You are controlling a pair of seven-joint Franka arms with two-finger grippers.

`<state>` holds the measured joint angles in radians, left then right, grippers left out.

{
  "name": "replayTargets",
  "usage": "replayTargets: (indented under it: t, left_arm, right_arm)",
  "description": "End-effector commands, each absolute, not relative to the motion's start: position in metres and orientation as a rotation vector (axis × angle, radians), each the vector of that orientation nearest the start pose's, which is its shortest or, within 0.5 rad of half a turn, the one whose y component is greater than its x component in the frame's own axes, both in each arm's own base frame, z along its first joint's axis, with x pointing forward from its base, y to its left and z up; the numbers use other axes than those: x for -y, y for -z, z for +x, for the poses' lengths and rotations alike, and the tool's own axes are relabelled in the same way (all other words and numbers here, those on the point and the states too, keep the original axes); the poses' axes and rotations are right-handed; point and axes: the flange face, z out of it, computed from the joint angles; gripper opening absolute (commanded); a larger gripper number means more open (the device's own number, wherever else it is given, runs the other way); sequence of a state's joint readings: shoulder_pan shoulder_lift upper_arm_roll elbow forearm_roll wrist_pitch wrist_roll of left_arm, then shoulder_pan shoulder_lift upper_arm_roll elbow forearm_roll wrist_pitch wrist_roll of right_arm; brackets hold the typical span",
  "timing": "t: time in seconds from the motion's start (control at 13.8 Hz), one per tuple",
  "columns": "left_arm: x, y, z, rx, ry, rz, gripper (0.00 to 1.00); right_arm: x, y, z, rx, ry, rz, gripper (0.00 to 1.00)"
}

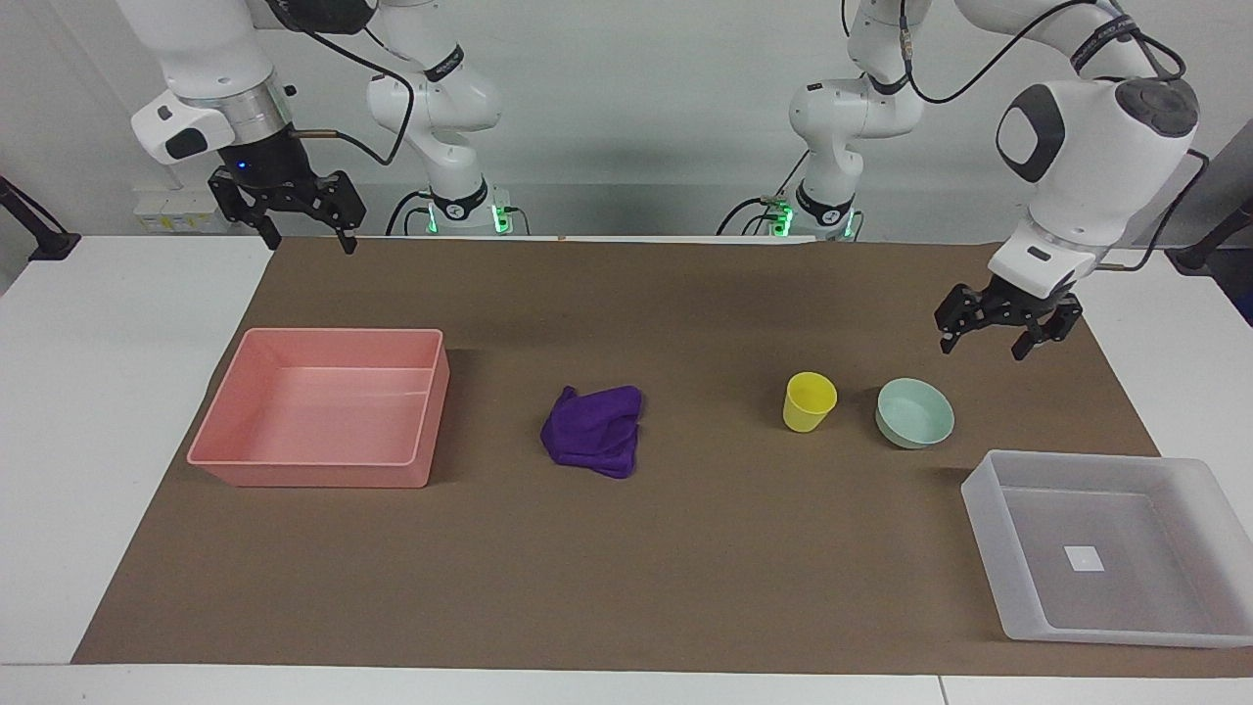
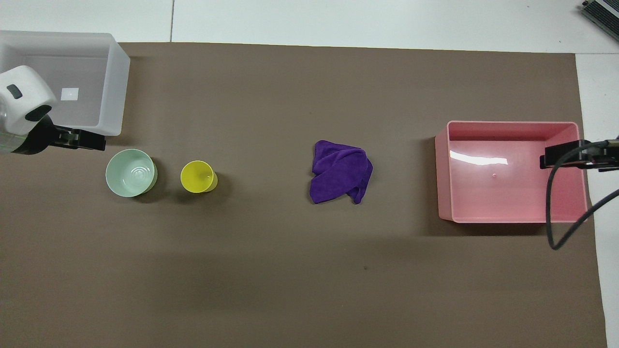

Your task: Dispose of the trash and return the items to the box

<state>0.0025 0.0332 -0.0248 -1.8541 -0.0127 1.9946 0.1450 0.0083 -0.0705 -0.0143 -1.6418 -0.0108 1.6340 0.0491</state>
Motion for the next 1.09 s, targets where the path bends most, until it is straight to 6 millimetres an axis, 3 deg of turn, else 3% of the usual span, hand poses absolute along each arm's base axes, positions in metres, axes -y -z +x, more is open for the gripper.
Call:
replayTargets:
  t: [0.0,0.07,0.22,0.36,0.58,0.65,0.8,1.02]
  left_arm:
    - [0.005,-0.467,0.567,-0.246,0.189,-3.117,1.0]
    - [0.002,-0.45,0.563,-0.234,0.187,-3.118,1.0]
    - [-0.007,-0.425,0.56,-0.206,0.211,-3.118,1.0]
    - [-0.01,-0.402,0.559,-0.189,0.254,-3.117,1.0]
    - [-0.01,-0.369,0.563,-0.181,0.246,-3.124,1.0]
    - [-0.011,-0.357,0.566,-0.175,0.239,-3.128,1.0]
    - [-0.01,-0.341,0.569,-0.155,0.237,-3.144,1.0]
    - [-0.012,-0.33,0.568,-0.153,0.209,-3.148,1.0]
  right_arm:
    - [-0.036,-0.588,0.549,-0.037,0.126,-3.138,1.0]
    - [-0.053,-0.57,0.558,0.002,0.161,-3.133,1.0]
    - [-0.069,-0.542,0.578,-0.017,0.216,-3.116,1.0]
    - [-0.111,-0.51,0.592,-0.035,0.238,-3.099,1.0]
    - [-0.176,-0.441,0.615,-0.086,0.291,-3.064,1.0]
    - [-0.197,-0.426,0.616,-0.08,0.304,-3.052,1.0]
    - [-0.22,-0.405,0.613,-0.062,0.285,-3.052,1.0]
    - [-0.269,-0.363,0.607,-0.034,0.297,-3.034,1.0]
